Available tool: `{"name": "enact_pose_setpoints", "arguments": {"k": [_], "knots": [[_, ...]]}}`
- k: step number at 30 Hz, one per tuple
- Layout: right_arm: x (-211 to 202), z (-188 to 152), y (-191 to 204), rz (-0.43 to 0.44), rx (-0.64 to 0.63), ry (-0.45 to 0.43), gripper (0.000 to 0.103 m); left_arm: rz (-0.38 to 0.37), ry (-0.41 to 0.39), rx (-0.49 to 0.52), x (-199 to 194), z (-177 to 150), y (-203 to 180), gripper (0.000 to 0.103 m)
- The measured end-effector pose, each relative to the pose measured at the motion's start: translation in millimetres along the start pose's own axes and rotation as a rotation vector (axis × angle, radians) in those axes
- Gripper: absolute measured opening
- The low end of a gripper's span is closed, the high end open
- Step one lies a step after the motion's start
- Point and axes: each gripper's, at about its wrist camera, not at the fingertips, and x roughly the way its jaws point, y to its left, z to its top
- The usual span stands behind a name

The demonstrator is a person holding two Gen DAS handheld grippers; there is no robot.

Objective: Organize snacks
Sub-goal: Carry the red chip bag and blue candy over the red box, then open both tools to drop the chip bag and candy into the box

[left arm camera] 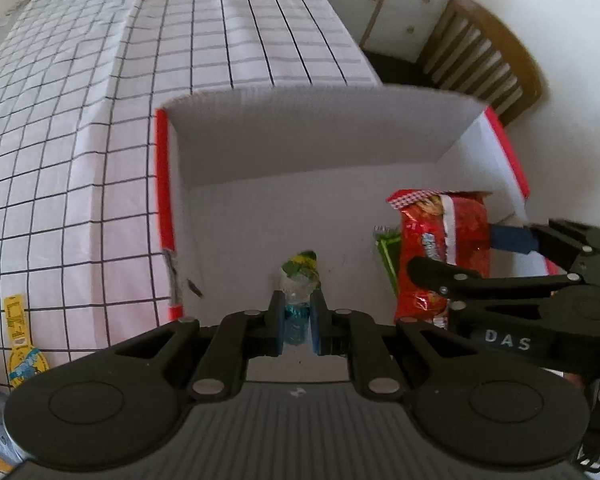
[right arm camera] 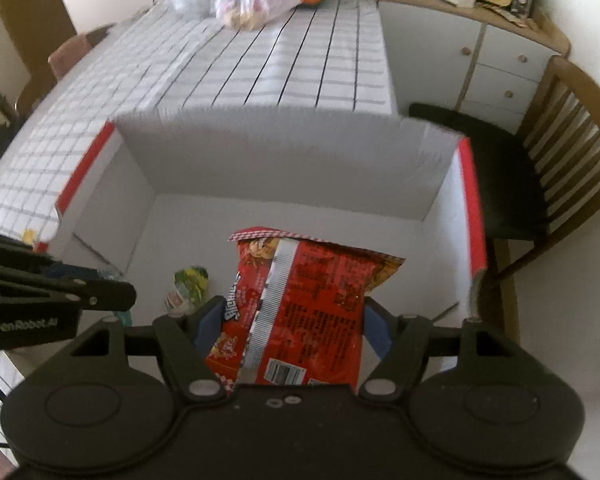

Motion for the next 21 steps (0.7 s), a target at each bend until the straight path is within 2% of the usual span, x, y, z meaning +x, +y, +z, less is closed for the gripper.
{"name": "enact_pose_setpoints", "arguments": {"k": [8, 15, 21], "knots": [[15.2, -7.6, -1.1, 0.012, -0.011, 0.049, 0.071, 0.036, 0.066, 0.011, 25.1, -2.3, -5.3, 0.012], [19.3, -10.6, -0.2, 0.017, -0.006, 0.061, 0.072, 0.059, 0.079, 0.036, 35.2, -2.7, -10.3, 0.012], [18.8, -8.8, -3.2, 0.025, 0.015, 0.046, 0.079, 0.062, 0.085, 0.038, 35.7, -2.6, -11.2, 0.014]]}}
